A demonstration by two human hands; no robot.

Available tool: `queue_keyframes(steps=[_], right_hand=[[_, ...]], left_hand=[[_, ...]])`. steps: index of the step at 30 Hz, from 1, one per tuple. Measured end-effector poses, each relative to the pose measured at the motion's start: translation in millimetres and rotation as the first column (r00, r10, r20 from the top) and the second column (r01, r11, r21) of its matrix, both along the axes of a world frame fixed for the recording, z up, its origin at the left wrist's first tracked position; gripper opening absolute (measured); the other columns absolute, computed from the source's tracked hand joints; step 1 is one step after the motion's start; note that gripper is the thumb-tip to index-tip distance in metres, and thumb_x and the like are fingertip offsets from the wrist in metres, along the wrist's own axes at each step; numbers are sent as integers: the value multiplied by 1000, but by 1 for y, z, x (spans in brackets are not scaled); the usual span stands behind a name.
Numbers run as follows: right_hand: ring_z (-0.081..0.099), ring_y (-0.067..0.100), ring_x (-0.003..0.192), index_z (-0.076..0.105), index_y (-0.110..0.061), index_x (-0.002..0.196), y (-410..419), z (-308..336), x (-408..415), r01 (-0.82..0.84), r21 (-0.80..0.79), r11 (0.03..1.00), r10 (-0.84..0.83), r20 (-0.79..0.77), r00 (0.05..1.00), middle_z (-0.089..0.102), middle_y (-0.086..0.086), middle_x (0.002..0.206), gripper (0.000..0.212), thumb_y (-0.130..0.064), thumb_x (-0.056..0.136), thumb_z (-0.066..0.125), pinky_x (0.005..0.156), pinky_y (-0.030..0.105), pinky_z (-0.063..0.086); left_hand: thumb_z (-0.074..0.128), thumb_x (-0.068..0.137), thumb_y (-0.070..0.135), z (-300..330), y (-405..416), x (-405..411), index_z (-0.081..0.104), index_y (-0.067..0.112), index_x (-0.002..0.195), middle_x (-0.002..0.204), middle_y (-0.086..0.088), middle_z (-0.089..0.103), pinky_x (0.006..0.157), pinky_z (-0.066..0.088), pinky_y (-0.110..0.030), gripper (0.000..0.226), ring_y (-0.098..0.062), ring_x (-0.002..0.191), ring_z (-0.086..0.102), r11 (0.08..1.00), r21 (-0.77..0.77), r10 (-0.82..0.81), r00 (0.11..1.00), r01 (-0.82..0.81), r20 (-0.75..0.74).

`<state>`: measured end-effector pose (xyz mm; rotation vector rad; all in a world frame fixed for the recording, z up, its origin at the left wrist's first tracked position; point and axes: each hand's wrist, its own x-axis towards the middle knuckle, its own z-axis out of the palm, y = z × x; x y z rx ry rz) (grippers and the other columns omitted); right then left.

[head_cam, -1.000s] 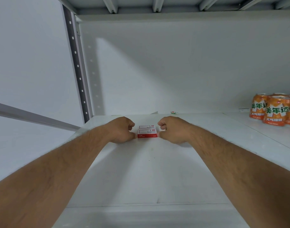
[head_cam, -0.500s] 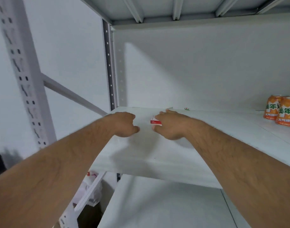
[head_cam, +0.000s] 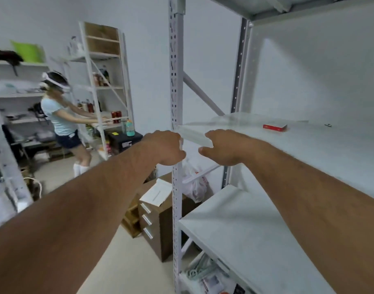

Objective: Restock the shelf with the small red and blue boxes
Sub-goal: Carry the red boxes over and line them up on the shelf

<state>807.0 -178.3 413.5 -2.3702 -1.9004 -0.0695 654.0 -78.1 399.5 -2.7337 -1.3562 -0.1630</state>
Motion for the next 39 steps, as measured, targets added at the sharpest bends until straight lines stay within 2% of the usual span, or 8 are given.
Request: queue_keyframes(steps=[5, 10, 14, 20, 22, 24, 30, 39], right_hand=[[38, 29, 144, 30, -19, 155, -22, -23, -77, -143, 2, 990, 143, 6, 990, 33, 5, 161, 66, -54, 101, 45, 114, 43, 33], [45, 31, 136, 37, -18, 151, -41, -48, -152, -221, -24, 975, 220, -41, 975, 40, 7, 155, 63, -52, 99, 49, 107, 43, 42], [46, 30, 135, 34, -17, 152, -63, -67, -210, -277, -81, 957, 272, -69, 960, 41, 7, 154, 64, -49, 99, 51, 106, 43, 44], [58, 28, 120, 42, -19, 145, -97, -103, -293, -348, -150, 925, 333, -119, 935, 54, 5, 140, 57, -49, 97, 52, 98, 44, 50], [65, 23, 99, 51, -20, 128, -104, -115, -320, -380, -181, 907, 359, -141, 923, 65, 3, 120, 47, -53, 94, 52, 88, 44, 54], [66, 22, 92, 51, -19, 121, -108, -126, -347, -424, -209, 881, 405, -127, 905, 65, 3, 111, 46, -56, 95, 51, 85, 45, 57], [51, 30, 129, 37, -17, 148, -111, -152, -414, -566, -217, 796, 557, -107, 824, 48, 7, 146, 61, -53, 99, 46, 100, 41, 46], [56, 20, 97, 48, -18, 133, -76, -200, -479, -724, -225, 653, 695, -202, 690, 56, 3, 117, 48, -50, 97, 51, 82, 33, 50]], left_hand=[[44, 91, 52, -17, -49, -78, 42, 23, 143, 140, -4, 52, 97, 49, -47, 60, -30, 122, 53, 988, 23, 151, 988, -150, -31], [48, 91, 47, -39, -98, -152, 53, 21, 132, 126, -4, 60, 89, 53, -43, 49, -27, 109, 59, 972, -1, 235, 972, -235, 4], [46, 93, 50, -61, -133, -210, 52, 22, 132, 124, -4, 60, 88, 53, -43, 49, -25, 106, 59, 958, -31, 284, 959, -284, 4], [48, 91, 46, -110, -182, -304, 58, 24, 126, 118, -1, 64, 71, 47, -33, 43, -23, 101, 63, 927, -89, 365, 931, -363, 5], [47, 91, 47, -123, -198, -335, 55, 24, 129, 125, -2, 62, 76, 47, -35, 46, -25, 107, 61, 909, -111, 402, 915, -401, -13], [45, 90, 49, -136, -210, -365, 51, 24, 133, 130, -2, 58, 84, 48, -38, 50, -26, 113, 58, 883, -148, 447, 894, -446, -31], [48, 89, 50, -171, -238, -436, 52, 26, 134, 127, 1, 60, 88, 51, -37, 51, -24, 114, 58, 773, -233, 601, 799, -590, -30], [49, 90, 48, -209, -247, -505, 48, 24, 138, 139, -2, 52, 100, 42, -39, 53, -27, 126, 51, 582, -261, 771, 624, -770, -124]])
